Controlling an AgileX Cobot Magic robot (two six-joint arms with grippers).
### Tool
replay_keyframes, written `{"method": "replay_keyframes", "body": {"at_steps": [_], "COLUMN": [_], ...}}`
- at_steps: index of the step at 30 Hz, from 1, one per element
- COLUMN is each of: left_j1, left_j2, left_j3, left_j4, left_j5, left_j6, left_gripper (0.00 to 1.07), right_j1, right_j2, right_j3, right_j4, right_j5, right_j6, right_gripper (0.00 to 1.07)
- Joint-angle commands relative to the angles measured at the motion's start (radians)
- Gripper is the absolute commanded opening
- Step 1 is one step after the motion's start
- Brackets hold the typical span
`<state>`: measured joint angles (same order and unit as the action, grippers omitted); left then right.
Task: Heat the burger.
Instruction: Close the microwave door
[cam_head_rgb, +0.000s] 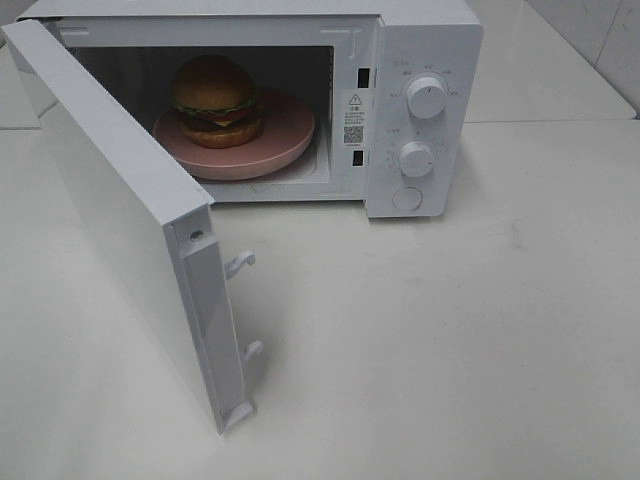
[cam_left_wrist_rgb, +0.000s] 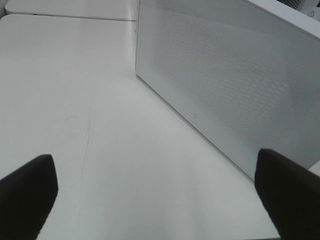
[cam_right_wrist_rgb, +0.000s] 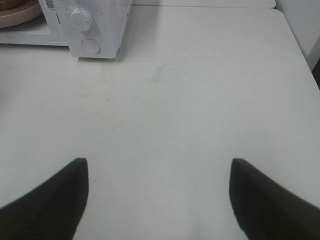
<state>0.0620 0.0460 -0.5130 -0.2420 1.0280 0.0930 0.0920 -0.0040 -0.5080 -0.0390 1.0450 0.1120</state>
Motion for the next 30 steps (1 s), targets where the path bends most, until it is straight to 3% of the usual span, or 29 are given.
{"method": "replay_keyframes", "body": {"at_steps": [1,4,7,8,9,10,12,14,15,16,17,18,22,24,26,30], "left_j1": [0.005,0.005,0.005,0.005,0.005,0.005,0.005,0.005,0.005,0.005,0.005,0.005,0.005,0.005,0.005,0.005], "left_j2": [0.067,0.081,0.167,0.167,0.204,0.204,0.258,0.277,0.313,0.313,0.331,0.36,0.406,0.448,0.459,0.523], "left_j3": [-0.019,-0.019,-0.019,-0.019,-0.019,-0.019,-0.016,-0.012,-0.001,-0.001,0.007,0.018,0.031,0.053,0.063,0.14], "left_j4": [0.021,0.022,0.023,0.023,0.022,0.022,0.025,0.025,0.025,0.025,0.023,0.023,0.022,0.015,0.008,-0.076], "left_j5": [-0.069,-0.087,-0.181,-0.181,-0.216,-0.216,-0.263,-0.284,-0.326,-0.326,-0.35,-0.388,-0.46,-0.542,-0.584,-0.806], "left_j6": [0.008,0.008,0.008,0.008,0.008,0.008,0.008,0.01,0.011,0.011,0.011,0.011,0.032,0.08,0.094,0.169], "left_gripper": [0.96,0.94,0.73,0.73,0.63,0.63,0.51,0.46,0.31,0.31,0.22,0.06,0.0,0.0,0.0,0.0], "right_j1": [-0.007,-0.007,-0.007,-0.007,-0.007,-0.007,-0.007,-0.007,-0.007,-0.007,-0.007,-0.007,-0.007,-0.007,-0.007,-0.007], "right_j2": [-0.025,-0.025,-0.025,-0.025,-0.025,-0.025,-0.025,-0.025,-0.025,-0.025,-0.025,-0.025,-0.025,-0.025,-0.025,-0.025], "right_j3": [0.002,0.002,0.002,0.002,0.002,0.002,0.002,0.002,0.002,0.002,0.002,0.002,0.002,0.002,0.002,0.002], "right_j4": [0.001,0.001,0.001,0.001,0.001,0.001,0.001,0.001,0.001,0.001,0.001,0.001,0.001,0.001,0.001,0.001], "right_j5": [-0.009,-0.009,-0.009,-0.009,-0.009,-0.009,-0.009,-0.009,-0.009,-0.009,-0.009,-0.009,-0.009,-0.009,-0.009,-0.009], "right_j6": [-0.012,-0.012,-0.012,-0.012,-0.012,-0.012,-0.012,-0.012,-0.012,-0.012,-0.012,-0.012,-0.012,-0.012,-0.012,-0.012], "right_gripper": [0.75,0.75,0.75,0.75,0.75,0.75,0.75,0.75,0.75,0.75,0.75,0.75,0.75,0.75,0.75,0.75]}}
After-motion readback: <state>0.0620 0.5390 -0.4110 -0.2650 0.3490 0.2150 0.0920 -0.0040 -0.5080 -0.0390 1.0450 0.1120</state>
